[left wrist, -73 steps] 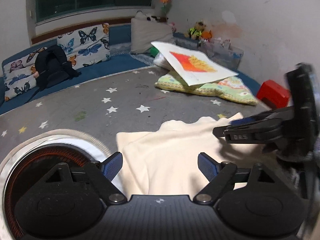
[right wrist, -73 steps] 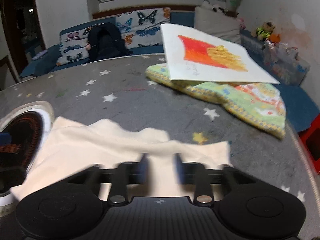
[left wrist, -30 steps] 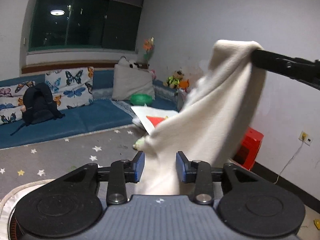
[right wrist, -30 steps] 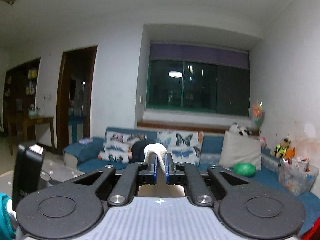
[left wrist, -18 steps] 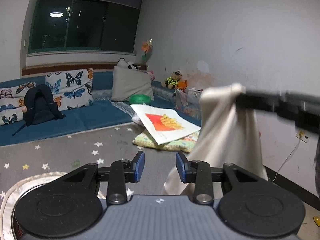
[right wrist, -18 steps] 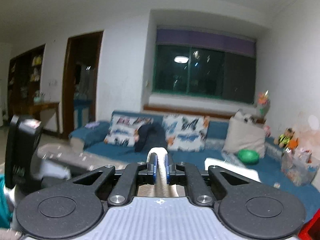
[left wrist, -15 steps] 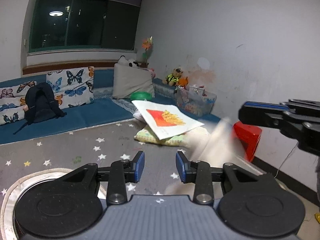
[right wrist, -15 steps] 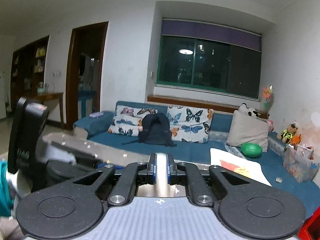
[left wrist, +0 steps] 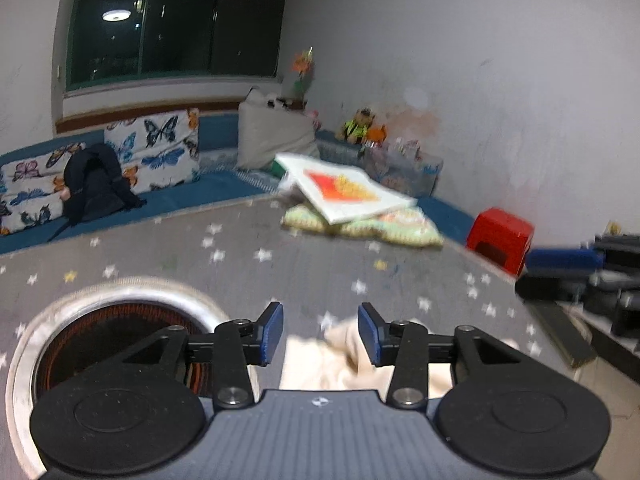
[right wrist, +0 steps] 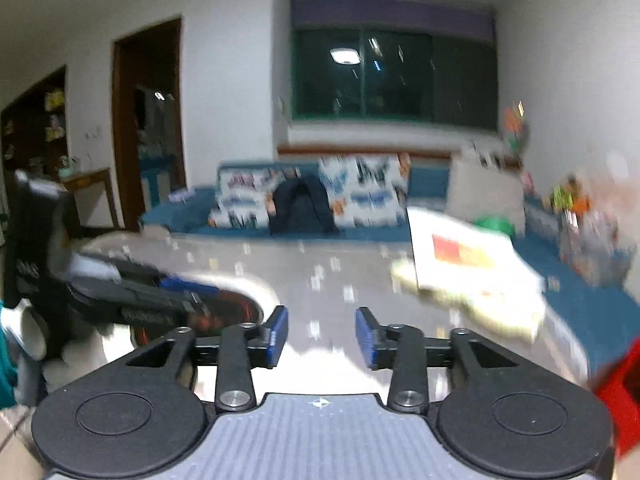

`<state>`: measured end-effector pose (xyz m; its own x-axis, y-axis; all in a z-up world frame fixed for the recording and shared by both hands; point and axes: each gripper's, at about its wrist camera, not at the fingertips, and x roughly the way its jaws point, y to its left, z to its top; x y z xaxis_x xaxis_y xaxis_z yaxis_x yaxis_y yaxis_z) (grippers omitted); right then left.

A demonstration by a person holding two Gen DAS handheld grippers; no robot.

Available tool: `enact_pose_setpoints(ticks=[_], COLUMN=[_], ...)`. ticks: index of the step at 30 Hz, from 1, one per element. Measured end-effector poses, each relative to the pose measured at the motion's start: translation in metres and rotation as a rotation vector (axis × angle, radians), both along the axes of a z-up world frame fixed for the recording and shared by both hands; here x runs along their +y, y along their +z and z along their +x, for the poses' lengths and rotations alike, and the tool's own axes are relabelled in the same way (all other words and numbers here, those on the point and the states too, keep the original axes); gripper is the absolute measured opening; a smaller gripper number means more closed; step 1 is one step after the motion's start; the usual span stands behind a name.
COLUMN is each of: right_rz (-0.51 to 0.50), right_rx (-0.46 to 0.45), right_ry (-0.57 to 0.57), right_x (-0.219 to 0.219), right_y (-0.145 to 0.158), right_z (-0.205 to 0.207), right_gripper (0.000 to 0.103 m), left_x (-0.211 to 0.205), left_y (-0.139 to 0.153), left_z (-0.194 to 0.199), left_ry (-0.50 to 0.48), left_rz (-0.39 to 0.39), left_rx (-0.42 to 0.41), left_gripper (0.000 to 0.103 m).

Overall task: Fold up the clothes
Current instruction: 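Lower the sweatshirt onto the table and open both grippers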

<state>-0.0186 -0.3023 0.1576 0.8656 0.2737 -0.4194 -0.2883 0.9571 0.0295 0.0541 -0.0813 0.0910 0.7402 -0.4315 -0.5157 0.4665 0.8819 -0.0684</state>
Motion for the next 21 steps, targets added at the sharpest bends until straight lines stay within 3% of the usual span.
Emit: enact_pose_setpoints(ticks=[3, 9, 17, 21], right_rz=[0.007, 0.031, 0.04, 0.042], right_rx=[0.08, 0.144, 0.145, 0.142], right_ry=[-0.028, -0.064, -0.099, -0.106], right_x=[-0.005, -0.01, -0.018, -0.018], right_y=[-0.031, -0.066, -0.075, -0.072], right_z=[-0.01, -0.028, -0.041, -0.027], right_gripper=[0.048, 0.056, 0.062, 0.064], left_x=[-0.003, -0.001, 0.0, -0.005], left_y=[-0.016, -0.036, -0.039, -0.042], left_z=[-0.011, -0.023, -0.014, 0.001], left_ry=[0.002, 0.026, 0.04, 0.028], left_rz=[0.032, 0.048, 0.066, 0.079], left_rx=[0.026, 0.073, 0.092, 0.101], left_gripper=[0.052, 0.054, 0.054, 0.054])
